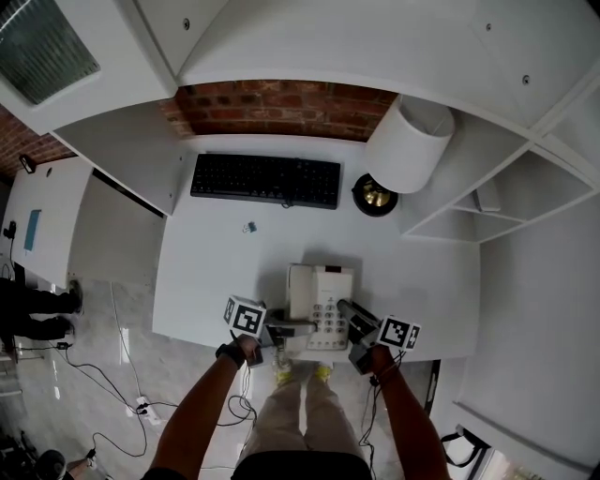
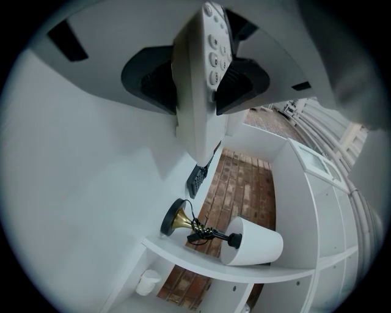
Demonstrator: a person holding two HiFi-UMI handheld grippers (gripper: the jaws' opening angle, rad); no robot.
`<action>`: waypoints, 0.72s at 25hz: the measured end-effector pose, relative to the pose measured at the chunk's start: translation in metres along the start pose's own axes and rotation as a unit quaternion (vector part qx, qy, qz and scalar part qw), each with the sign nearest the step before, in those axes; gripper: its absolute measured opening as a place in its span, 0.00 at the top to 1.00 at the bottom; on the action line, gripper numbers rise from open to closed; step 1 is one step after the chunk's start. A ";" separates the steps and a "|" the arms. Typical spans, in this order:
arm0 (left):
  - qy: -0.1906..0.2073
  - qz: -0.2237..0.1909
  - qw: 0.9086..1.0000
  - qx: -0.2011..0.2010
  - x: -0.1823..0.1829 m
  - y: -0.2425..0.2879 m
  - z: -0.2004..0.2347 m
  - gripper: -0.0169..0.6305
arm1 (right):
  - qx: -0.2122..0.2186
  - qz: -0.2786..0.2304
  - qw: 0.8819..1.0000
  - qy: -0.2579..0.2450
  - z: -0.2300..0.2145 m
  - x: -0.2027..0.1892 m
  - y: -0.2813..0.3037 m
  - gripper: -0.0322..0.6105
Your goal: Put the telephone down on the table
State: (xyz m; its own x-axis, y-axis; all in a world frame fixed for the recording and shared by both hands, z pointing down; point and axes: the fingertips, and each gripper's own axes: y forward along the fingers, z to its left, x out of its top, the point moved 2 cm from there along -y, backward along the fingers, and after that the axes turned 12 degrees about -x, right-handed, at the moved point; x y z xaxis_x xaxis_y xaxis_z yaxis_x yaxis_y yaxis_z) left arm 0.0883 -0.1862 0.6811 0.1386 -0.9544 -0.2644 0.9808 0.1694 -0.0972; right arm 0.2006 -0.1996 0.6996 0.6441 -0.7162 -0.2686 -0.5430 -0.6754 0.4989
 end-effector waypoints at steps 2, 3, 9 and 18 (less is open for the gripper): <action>0.008 0.000 1.000 0.012 -0.001 0.001 0.000 0.32 | -0.005 -0.002 1.000 0.003 -0.001 0.000 -0.001 0.65; 0.013 0.000 1.000 0.016 -0.001 0.002 0.000 0.32 | -0.008 -0.004 1.000 0.005 -0.001 -0.001 -0.001 0.65; 0.041 -0.001 0.998 0.038 0.000 0.004 0.000 0.32 | -0.018 -0.011 1.000 0.020 -0.004 -0.002 -0.003 0.66; 0.077 -0.010 0.993 0.087 0.000 0.005 0.004 0.31 | -0.024 -0.013 0.999 0.026 -0.008 -0.002 -0.004 0.67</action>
State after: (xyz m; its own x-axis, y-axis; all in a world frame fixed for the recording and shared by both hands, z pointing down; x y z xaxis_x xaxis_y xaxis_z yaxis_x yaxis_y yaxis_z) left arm 0.0941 -0.1864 0.6839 0.1096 -0.9060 -0.4089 0.9939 0.0936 0.0592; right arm 0.2060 -0.1941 0.7043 0.6863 -0.6869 -0.2389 -0.5001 -0.6842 0.5308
